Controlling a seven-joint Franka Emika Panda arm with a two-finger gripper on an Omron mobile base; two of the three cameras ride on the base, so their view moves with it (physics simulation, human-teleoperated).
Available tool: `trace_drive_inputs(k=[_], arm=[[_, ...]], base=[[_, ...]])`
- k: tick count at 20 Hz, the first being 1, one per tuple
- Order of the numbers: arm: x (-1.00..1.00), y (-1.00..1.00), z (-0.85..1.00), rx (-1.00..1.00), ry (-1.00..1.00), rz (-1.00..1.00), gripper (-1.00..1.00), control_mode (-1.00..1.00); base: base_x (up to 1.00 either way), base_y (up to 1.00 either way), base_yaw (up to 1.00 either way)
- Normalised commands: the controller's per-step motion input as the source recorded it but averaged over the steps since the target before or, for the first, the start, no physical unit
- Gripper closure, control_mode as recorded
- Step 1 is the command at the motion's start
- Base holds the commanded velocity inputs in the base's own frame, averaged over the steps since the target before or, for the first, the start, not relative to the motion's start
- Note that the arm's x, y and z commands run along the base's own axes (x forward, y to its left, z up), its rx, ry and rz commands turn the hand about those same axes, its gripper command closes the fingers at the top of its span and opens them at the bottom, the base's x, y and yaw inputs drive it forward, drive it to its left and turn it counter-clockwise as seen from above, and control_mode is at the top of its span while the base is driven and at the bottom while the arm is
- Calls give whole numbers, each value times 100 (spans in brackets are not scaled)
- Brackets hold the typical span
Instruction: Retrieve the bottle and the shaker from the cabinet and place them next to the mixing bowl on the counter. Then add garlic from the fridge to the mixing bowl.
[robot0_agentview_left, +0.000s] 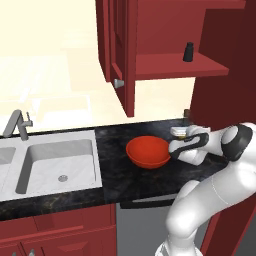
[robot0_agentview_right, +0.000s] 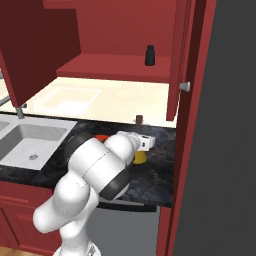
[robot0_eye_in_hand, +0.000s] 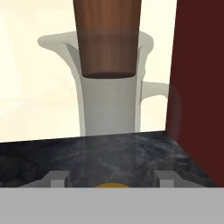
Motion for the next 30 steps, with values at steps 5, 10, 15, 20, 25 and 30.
trace_drive_inputs(k=[5,10,15,20,25,30], arm=[[0,0,0,0,0,0,-100,-100],[-6,0,0,0,0,0,-100,-100],[-11,0,0,0,0,0,-100,-100],[-14,0,0,0,0,0,-100,-100],[-46,0,0,0,0,0,-100,-100],[-40,0,0,0,0,0,-100,-100]], base=[[0,0,0],[0,0,0],[0,0,0],[0,0,0],[0,0,0],[0,0,0]])
